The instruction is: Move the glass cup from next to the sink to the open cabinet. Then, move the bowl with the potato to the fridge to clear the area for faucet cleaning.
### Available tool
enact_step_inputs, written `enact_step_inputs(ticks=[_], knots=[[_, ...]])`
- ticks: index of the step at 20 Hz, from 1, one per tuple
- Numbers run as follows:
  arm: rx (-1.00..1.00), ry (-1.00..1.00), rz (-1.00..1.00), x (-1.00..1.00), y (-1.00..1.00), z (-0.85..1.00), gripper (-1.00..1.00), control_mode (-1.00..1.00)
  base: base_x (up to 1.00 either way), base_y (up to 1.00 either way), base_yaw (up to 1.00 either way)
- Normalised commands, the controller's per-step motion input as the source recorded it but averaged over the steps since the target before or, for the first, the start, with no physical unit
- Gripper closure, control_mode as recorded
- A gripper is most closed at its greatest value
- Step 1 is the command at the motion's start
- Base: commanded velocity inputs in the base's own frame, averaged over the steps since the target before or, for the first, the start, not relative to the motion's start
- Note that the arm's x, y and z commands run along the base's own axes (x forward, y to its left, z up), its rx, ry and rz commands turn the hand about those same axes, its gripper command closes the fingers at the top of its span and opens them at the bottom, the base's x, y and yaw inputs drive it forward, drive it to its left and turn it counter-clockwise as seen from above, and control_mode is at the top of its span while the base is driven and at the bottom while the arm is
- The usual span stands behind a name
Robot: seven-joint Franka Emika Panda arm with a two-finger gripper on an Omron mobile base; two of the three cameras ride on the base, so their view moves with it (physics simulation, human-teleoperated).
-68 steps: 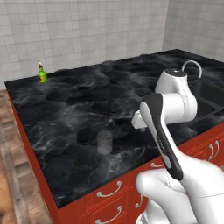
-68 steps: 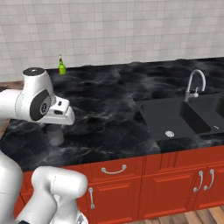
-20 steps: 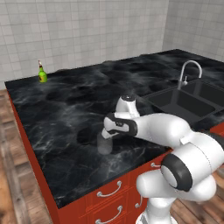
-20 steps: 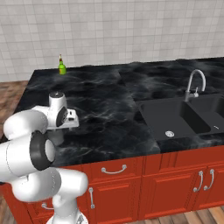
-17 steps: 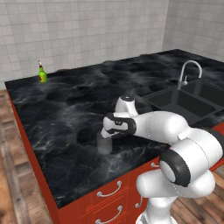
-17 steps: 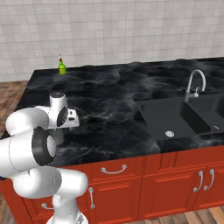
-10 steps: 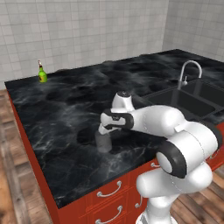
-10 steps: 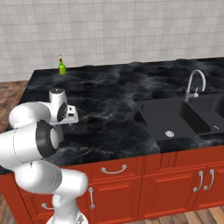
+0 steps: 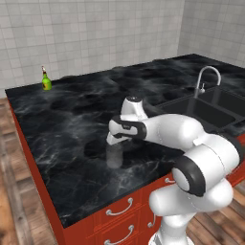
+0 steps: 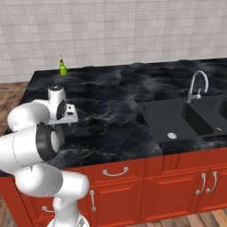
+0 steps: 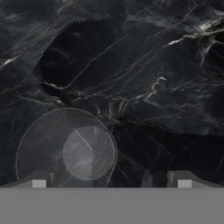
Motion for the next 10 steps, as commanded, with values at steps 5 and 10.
enact_step_inputs(ticks=[5,10], knots=[[0.0,0.0,0.0,-0.05,0.0,0.07,-1.0,-1.0,0.0,0.0,0.0],[0.0,0.0,0.0,0.26,0.0,-0.07,-1.0,-1.0,0.0,0.0,0.0]])
